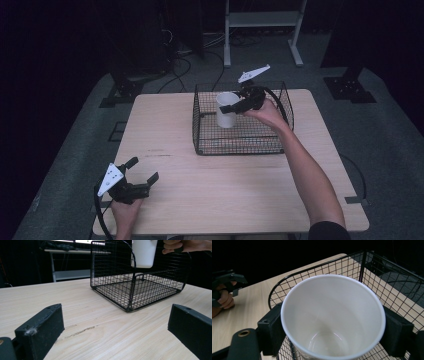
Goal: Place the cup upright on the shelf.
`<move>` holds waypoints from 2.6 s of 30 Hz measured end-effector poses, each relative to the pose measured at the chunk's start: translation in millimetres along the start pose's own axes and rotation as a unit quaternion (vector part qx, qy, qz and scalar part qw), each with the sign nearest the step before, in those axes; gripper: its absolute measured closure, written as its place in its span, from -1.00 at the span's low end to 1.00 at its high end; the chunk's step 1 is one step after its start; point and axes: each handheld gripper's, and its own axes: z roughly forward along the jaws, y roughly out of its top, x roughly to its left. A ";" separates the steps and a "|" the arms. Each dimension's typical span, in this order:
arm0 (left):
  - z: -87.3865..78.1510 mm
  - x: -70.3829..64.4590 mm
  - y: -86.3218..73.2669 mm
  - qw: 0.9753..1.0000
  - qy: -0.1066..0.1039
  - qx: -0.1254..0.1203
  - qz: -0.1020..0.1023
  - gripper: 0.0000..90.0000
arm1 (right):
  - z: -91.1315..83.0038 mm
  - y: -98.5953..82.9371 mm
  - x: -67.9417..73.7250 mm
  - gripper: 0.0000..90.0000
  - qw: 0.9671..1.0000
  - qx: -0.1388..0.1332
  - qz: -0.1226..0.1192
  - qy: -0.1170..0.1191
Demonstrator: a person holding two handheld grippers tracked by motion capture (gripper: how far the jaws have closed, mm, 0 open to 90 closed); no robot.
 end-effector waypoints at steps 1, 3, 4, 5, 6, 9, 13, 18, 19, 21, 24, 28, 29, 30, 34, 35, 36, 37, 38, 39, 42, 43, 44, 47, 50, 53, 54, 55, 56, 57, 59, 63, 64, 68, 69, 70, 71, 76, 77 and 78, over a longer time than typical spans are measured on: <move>0.0 0.0 0.0 1.000 0.000 0.000 0.000 -1.00 | 2.3 -0.5 -0.6 -0.57 1.000 0.000 0.000 0.001; -0.1 -0.1 0.0 1.000 0.000 0.001 0.001 -1.00 | 4.6 -1.0 -1.3 -0.58 1.000 0.002 0.002 0.002; 0.0 0.0 0.0 1.000 0.000 0.000 0.000 -1.00 | 6.6 -1.5 -1.8 -0.58 1.000 0.003 0.002 0.001; -0.2 0.2 0.0 1.000 -0.001 0.001 0.000 -1.00 | 8.5 -2.1 -2.5 -0.58 1.000 0.005 0.003 0.001; -0.1 0.3 0.0 1.000 -0.001 0.001 -0.001 -1.00 | 10.6 -2.9 -3.3 -0.58 1.000 0.007 0.005 0.000; 0.0 0.3 0.0 1.000 -0.002 0.001 -0.002 -1.00 | 12.6 -5.6 -6.9 -0.58 1.000 0.003 0.011 -0.001; -0.1 0.3 0.1 1.000 -0.001 0.000 -0.002 -1.00 | 16.0 -7.9 -10.0 -0.58 1.000 0.005 0.018 -0.003; -0.1 0.2 0.1 1.000 0.000 -0.001 -0.002 -1.00 | 22.7 -9.4 -11.0 -0.58 1.000 0.008 0.017 -0.005; 0.0 0.2 0.1 1.000 -0.001 -0.001 -0.002 -1.00 | 24.0 -9.9 -11.4 -0.58 1.000 0.009 0.017 -0.005; -0.1 0.2 0.1 1.000 -0.001 0.000 -0.002 -1.00 | 27.9 -11.6 -13.0 -0.58 1.000 0.016 0.017 -0.009; -0.2 0.3 0.1 1.000 -0.001 0.000 -0.003 -1.00 | 33.1 -14.8 -15.9 -0.58 0.999 0.025 0.022 -0.009; -0.4 0.5 0.2 1.000 -0.001 0.000 -0.002 -1.00 | 39.1 -18.1 -18.9 -0.58 0.999 0.036 0.021 -0.014; -0.4 0.6 0.2 1.000 -0.001 0.000 -0.002 -1.00 | 40.4 -18.8 -19.7 -0.58 0.999 0.038 0.021 -0.016; -0.5 0.6 0.2 1.000 -0.001 0.000 -0.002 -1.00 | 41.8 -19.5 -20.5 -0.58 0.999 0.041 0.021 -0.019; -0.5 1.0 0.2 1.000 0.000 -0.001 -0.003 -1.00 | 45.3 -22.1 -23.1 -0.58 0.998 0.047 0.026 -0.018; -0.5 1.0 0.2 1.000 0.001 -0.001 -0.003 -1.00 | 46.4 -22.5 -23.1 -0.58 0.998 0.051 0.027 -0.017; -0.5 1.0 0.2 1.000 0.001 -0.001 -0.003 -1.00 | 47.4 -22.7 -22.7 -0.58 0.998 0.053 0.023 -0.018; -0.6 1.0 0.2 1.000 0.001 -0.001 -0.003 -1.00 | 48.2 -23.0 -22.6 -0.58 0.998 0.055 0.022 -0.019; -0.6 1.0 0.2 1.000 0.001 -0.001 -0.003 -1.00 | 49.3 -23.2 -22.9 -0.58 0.998 0.057 0.023 -0.019; -0.6 1.0 0.2 1.000 0.001 -0.001 -0.003 -1.00 | 49.7 -23.4 -22.9 -0.58 0.998 0.058 0.022 -0.021; -0.5 1.1 0.2 1.000 0.001 -0.001 -0.003 -1.00 | 52.0 -25.3 -23.6 -0.58 0.997 0.068 0.019 -0.025; -0.5 1.1 0.2 1.000 0.002 -0.001 -0.003 -1.00 | 52.6 -25.9 -24.0 -0.59 0.997 0.072 0.021 -0.025; -0.6 1.1 0.2 1.000 0.002 -0.001 -0.003 -1.00 | 53.4 -27.3 -24.9 -0.59 0.997 0.076 0.020 -0.025; -0.5 1.4 0.2 1.000 0.001 -0.002 -0.003 -1.00 | 53.4 -27.7 -25.6 -0.59 0.997 0.074 0.022 -0.022; -0.6 1.3 0.1 1.000 0.001 -0.002 -0.003 -1.00 | 53.8 -27.3 -25.4 -0.59 0.997 0.076 0.021 -0.024; -0.6 1.4 0.2 1.000 0.001 -0.002 -0.003 -1.00 | 53.1 -27.5 -25.1 -0.59 0.996 0.078 0.021 -0.024; -0.6 1.3 0.1 1.000 0.001 -0.002 -0.003 -1.00 | 52.9 -27.5 -24.9 -0.59 0.996 0.078 0.021 -0.024; -0.6 1.3 0.1 1.000 0.001 -0.002 -0.003 -1.00 | 52.9 -27.7 -24.6 -0.59 0.996 0.079 0.019 -0.024; -0.5 1.2 0.1 1.000 0.001 -0.001 -0.003 -1.00 | 52.8 -27.6 -24.4 -0.59 0.996 0.080 0.019 -0.024; -0.6 1.1 0.2 1.000 0.001 -0.001 -0.003 -1.00 | 52.8 -27.6 -24.3 -0.59 0.996 0.081 0.018 -0.025; -0.7 1.2 0.2 1.000 0.001 -0.002 -0.003 -1.00 | 52.8 -27.5 -23.9 -0.59 0.996 0.082 0.017 -0.025; -0.8 1.3 0.2 1.000 0.002 -0.002 -0.003 -1.00 | 53.3 -27.8 -23.4 -0.59 0.996 0.082 0.016 -0.025; -0.8 1.4 0.2 1.000 0.002 -0.002 -0.003 -1.00 | 53.3 -27.7 -22.9 -0.59 0.996 0.083 0.016 -0.025; -0.8 1.4 0.2 1.000 0.002 -0.001 -0.003 -1.00 | 53.7 -27.8 -21.9 -0.60 0.996 0.086 0.014 -0.025; -0.7 1.3 0.1 1.000 0.002 -0.001 -0.003 -1.00 | 54.0 -27.8 -21.3 -0.60 0.996 0.087 0.014 -0.024; -0.7 1.3 0.2 1.000 0.002 -0.001 -0.003 -1.00 | 54.3 -27.7 -20.6 -0.60 0.996 0.089 0.013 -0.024; -0.7 1.2 0.1 1.000 0.002 -0.001 -0.003 -1.00 | 54.6 -27.9 -20.0 -0.61 0.996 0.090 0.012 -0.024; -0.6 1.2 0.1 1.000 0.003 0.000 -0.003 -1.00 | 54.4 -28.5 -18.6 -0.62 0.995 0.091 0.013 -0.023; -0.7 1.3 0.1 1.000 0.003 0.000 -0.003 -1.00 | 54.1 -28.3 -17.6 -0.63 0.996 0.091 0.013 -0.024; -0.6 1.4 0.1 1.000 0.003 0.000 -0.003 -1.00 | 53.8 -27.7 -17.0 -0.64 0.996 0.090 0.010 -0.026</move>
